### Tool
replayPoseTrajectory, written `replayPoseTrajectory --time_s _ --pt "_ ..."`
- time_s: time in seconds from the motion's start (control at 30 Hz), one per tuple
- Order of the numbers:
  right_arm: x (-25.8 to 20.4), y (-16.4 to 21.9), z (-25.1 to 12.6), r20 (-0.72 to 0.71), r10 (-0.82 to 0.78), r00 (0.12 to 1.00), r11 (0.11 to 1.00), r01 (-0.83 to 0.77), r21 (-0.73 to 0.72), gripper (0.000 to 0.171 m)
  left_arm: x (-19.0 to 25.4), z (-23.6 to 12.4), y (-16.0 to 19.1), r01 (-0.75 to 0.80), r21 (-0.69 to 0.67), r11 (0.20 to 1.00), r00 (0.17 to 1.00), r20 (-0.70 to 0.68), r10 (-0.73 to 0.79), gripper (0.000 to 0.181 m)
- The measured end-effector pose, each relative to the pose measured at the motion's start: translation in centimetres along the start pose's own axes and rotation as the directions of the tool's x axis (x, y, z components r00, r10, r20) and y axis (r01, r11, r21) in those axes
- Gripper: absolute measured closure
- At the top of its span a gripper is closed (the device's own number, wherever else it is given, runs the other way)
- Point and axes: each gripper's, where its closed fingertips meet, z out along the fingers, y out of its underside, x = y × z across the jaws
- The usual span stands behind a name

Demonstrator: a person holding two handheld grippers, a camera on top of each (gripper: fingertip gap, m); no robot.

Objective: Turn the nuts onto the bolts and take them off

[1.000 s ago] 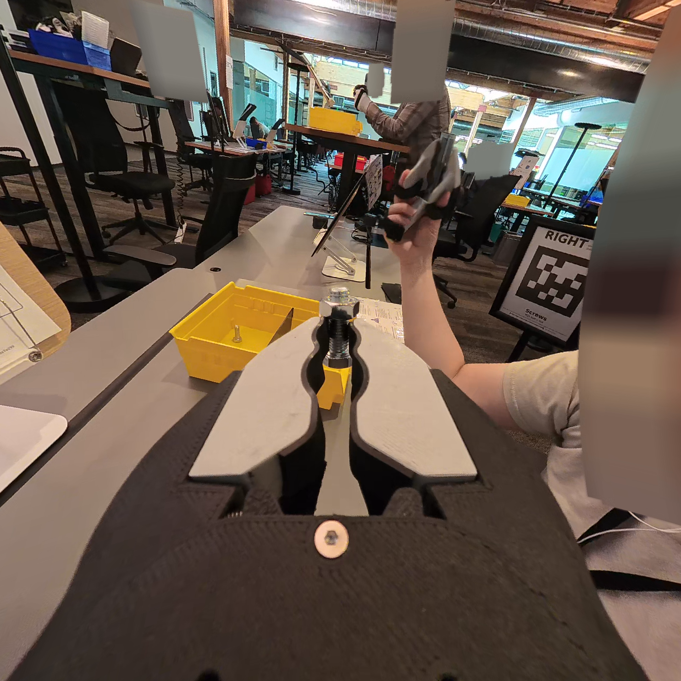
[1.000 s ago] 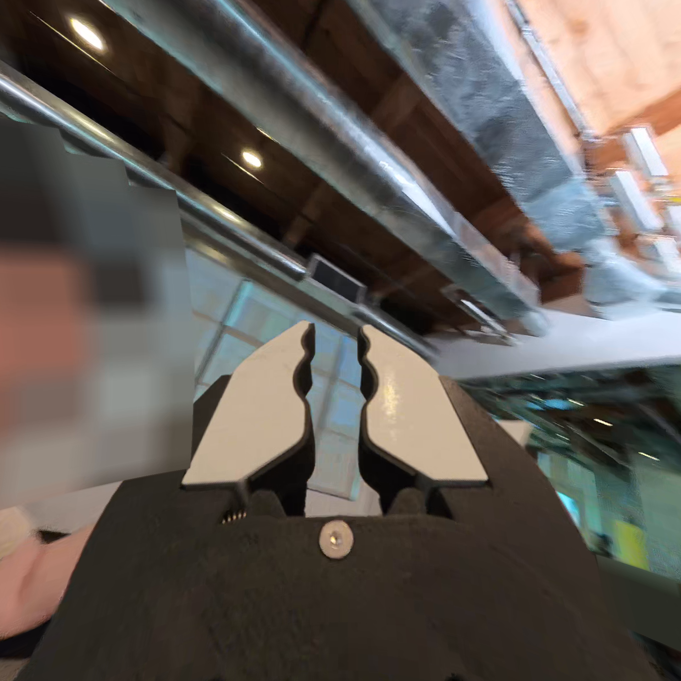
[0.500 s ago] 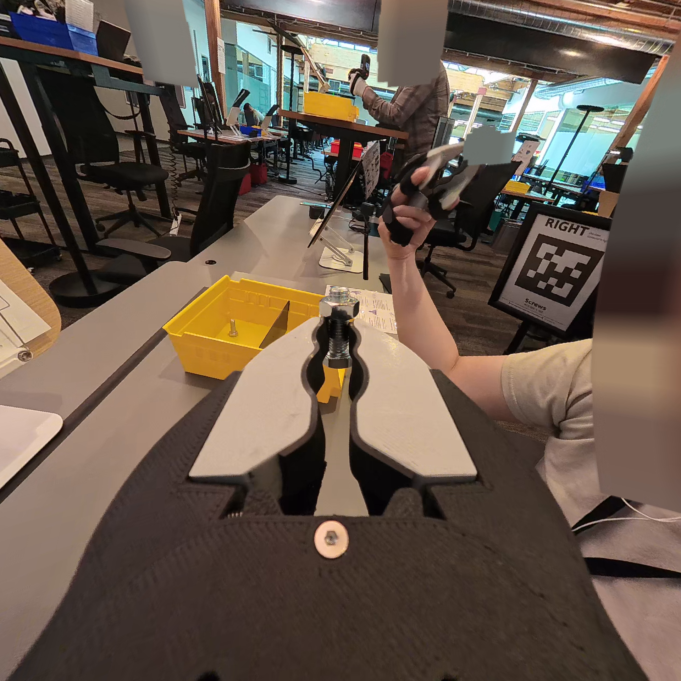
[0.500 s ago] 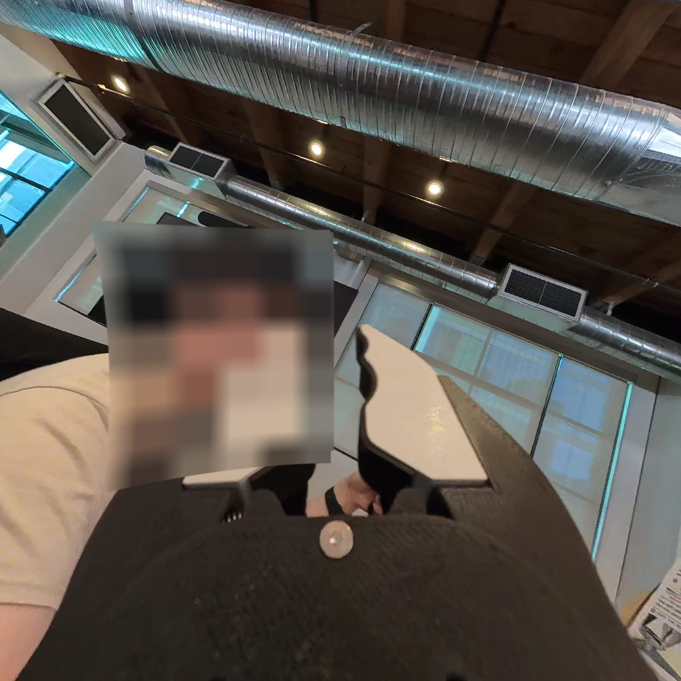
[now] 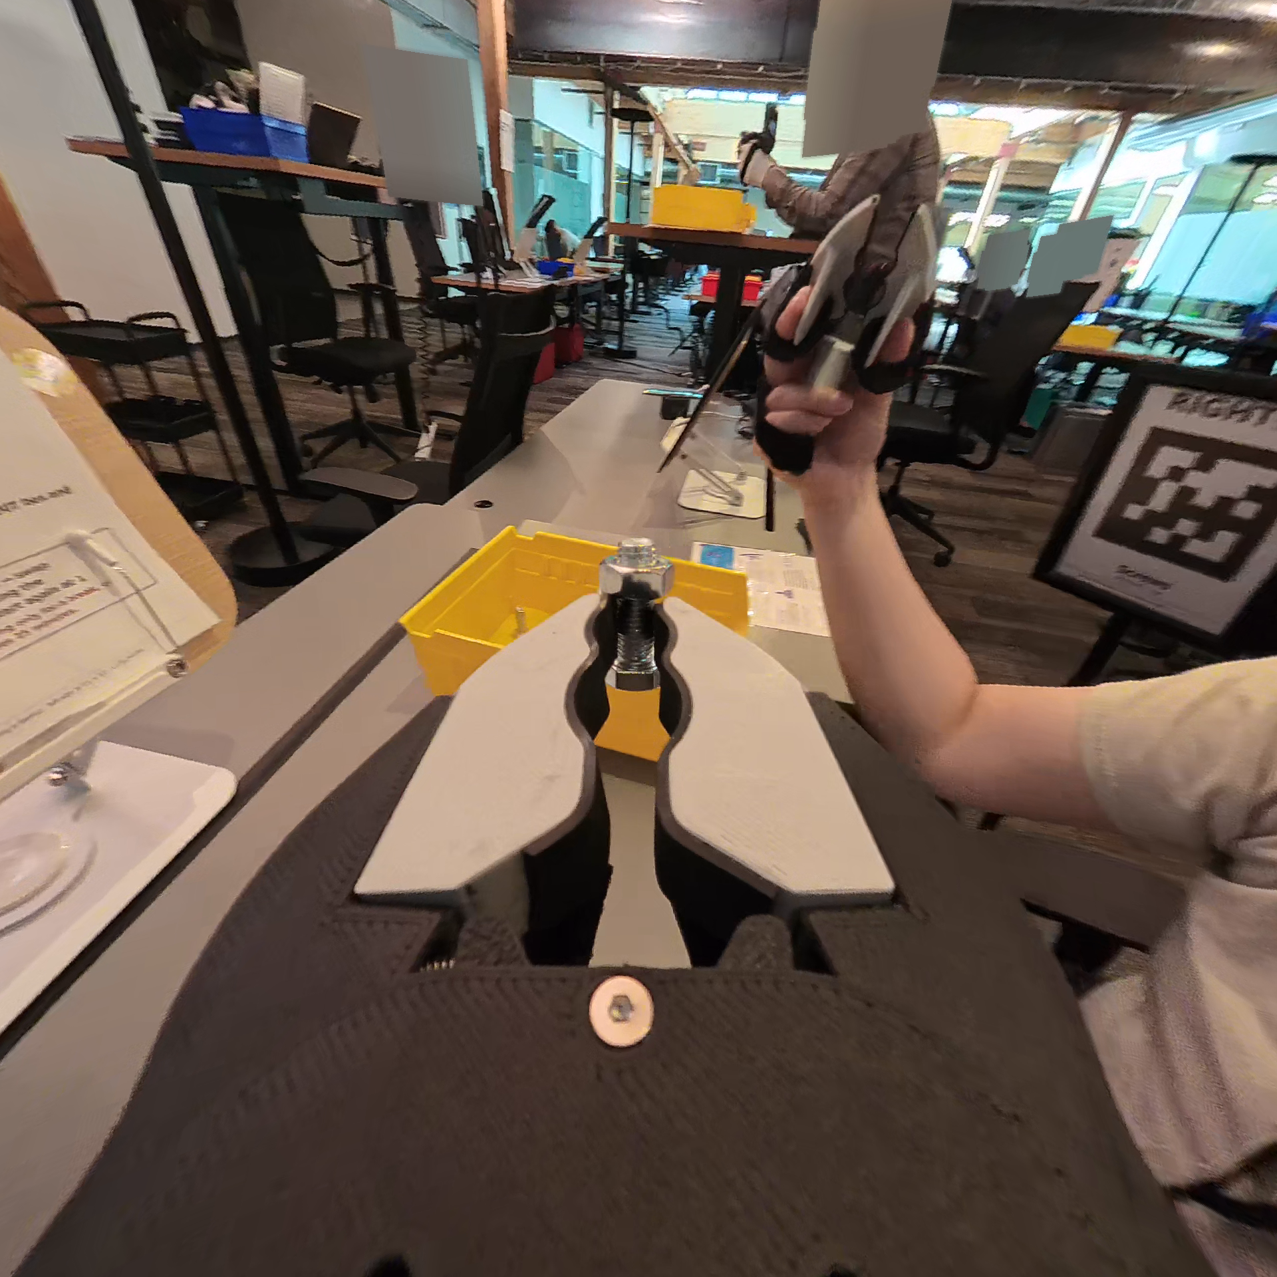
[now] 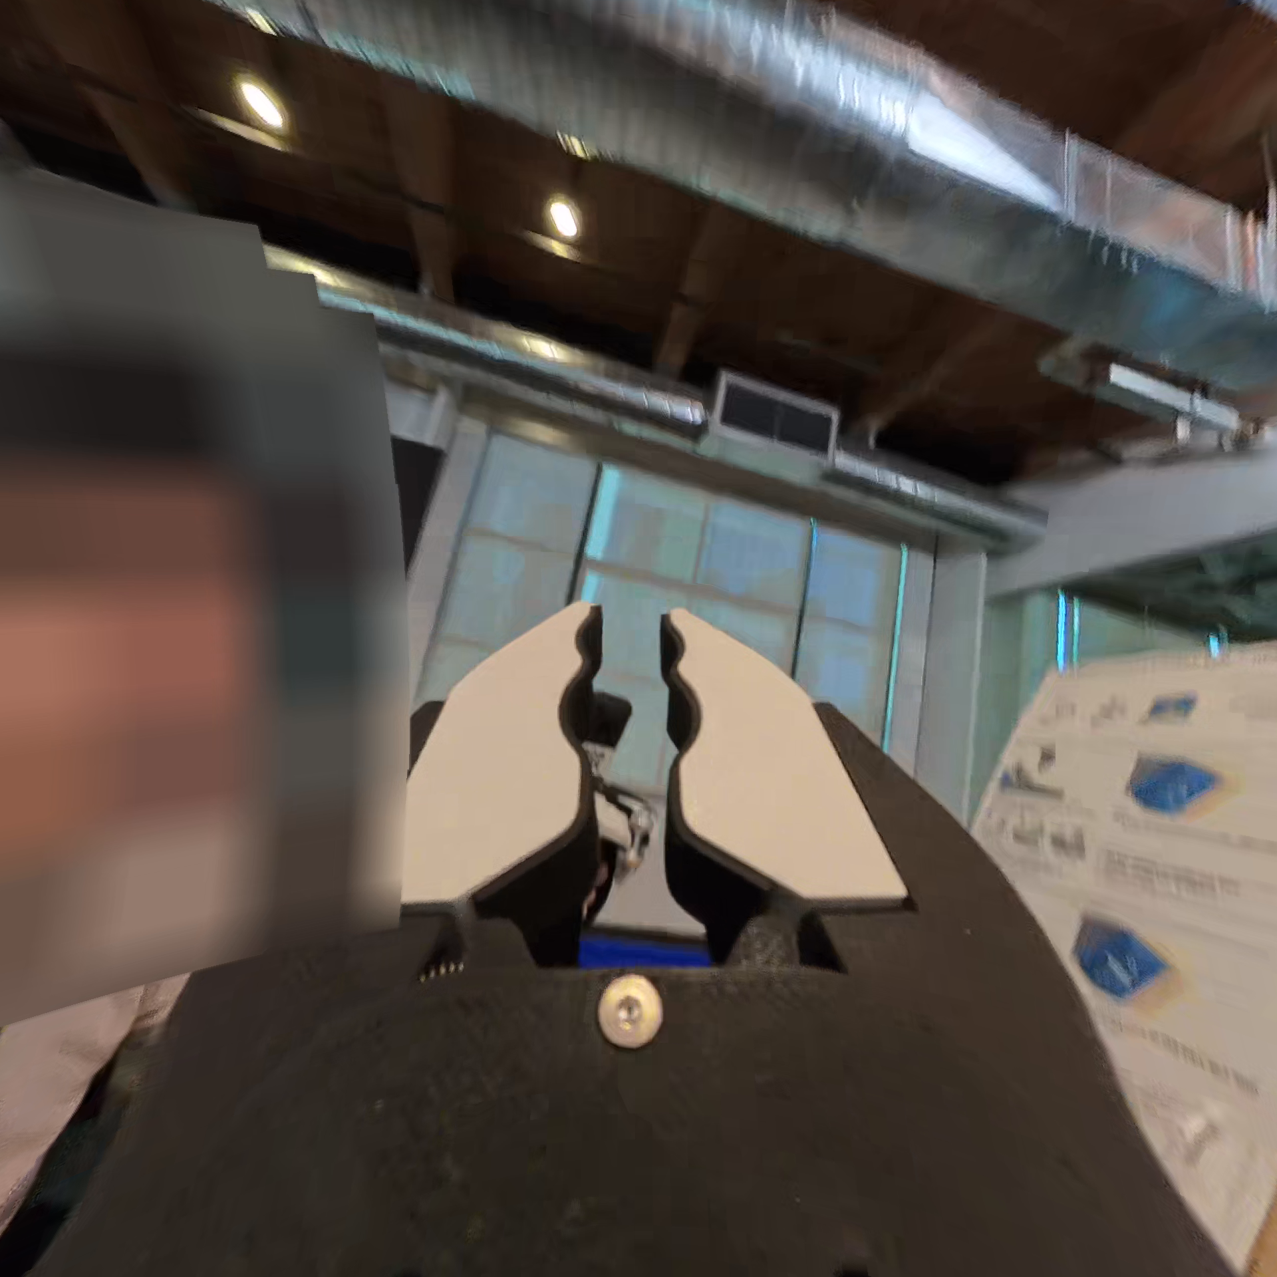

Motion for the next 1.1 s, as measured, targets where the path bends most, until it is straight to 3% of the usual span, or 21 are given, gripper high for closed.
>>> replayPoseTrajectory --time_s 0.03,0.17,0.37,0.47,0.73,0.97,1.1 --pt "0.9 2.2 1.1 -0.043 0.032 0.999 0.996 -0.035 -0.083 0.154 -0.4 0.3 0.2 -0.021 -0.001 1.000 0.999 0.025 0.021 0.172" --pt "2.5 11.3 5.2 -0.168 0.030 0.985 0.940 -0.085 -0.331 0.146 -0.4 1.2 0.7 -0.103 -0.031 0.994 0.993 0.056 0.105 0.172" --pt "-0.7 19.8 9.1 -0.095 0.047 0.994 0.854 -0.089 -0.512 0.141 0.9 2.3 1.3 -0.145 -0.068 0.987 0.989 0.024 0.147 0.172" --pt "-0.2 20.8 9.3 -0.132 0.001 0.991 0.858 -0.069 -0.509 0.148 1.3 2.4 1.5 -0.155 -0.082 0.985 0.988 0.005 0.156 0.172" --pt "-0.7 22.1 8.9 -0.089 0.125 0.988 0.826 -0.153 -0.543 0.158 2.2 3.0 2.2 -0.166 -0.125 0.978 0.986 -0.031 0.164 0.172" --pt "-0.8 22.3 8.5 -0.064 0.097 0.993 0.807 -0.116 -0.579 0.162 2.8 2.9 2.5 -0.053 -0.134 0.990 0.994 -0.106 0.039 0.164" --pt "-0.6 22.2 8.4 -0.062 0.068 0.996 0.804 -0.092 -0.588 0.162 2.8 2.7 2.6 -0.025 -0.128 0.991 0.990 -0.138 0.008 0.171"
